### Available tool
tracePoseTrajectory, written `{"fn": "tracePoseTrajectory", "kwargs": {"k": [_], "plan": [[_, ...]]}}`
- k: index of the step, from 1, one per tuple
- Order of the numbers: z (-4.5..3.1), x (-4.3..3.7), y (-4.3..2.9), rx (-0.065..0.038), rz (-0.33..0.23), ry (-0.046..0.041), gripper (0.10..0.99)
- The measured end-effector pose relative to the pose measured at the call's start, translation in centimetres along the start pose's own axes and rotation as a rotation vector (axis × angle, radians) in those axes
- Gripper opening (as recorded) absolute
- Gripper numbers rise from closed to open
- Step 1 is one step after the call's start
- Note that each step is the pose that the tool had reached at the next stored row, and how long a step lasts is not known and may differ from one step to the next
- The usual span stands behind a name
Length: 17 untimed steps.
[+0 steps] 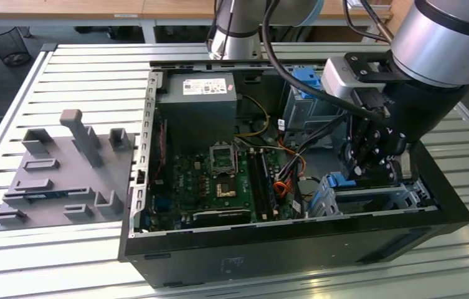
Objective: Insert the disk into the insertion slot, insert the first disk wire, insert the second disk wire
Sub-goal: 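Insert the disk into the insertion slot, then insert the first disk wire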
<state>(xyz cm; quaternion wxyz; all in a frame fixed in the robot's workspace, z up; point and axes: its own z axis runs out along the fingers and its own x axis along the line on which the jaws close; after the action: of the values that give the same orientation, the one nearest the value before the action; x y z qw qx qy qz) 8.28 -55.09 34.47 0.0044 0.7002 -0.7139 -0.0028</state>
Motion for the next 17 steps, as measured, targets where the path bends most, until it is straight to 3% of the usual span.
{"fn": "tracePoseTrajectory", "kwargs": {"k": [17], "plan": [[0.14,-0.02,-1.43,0.000,0.000,-0.0001,0.125]]}}
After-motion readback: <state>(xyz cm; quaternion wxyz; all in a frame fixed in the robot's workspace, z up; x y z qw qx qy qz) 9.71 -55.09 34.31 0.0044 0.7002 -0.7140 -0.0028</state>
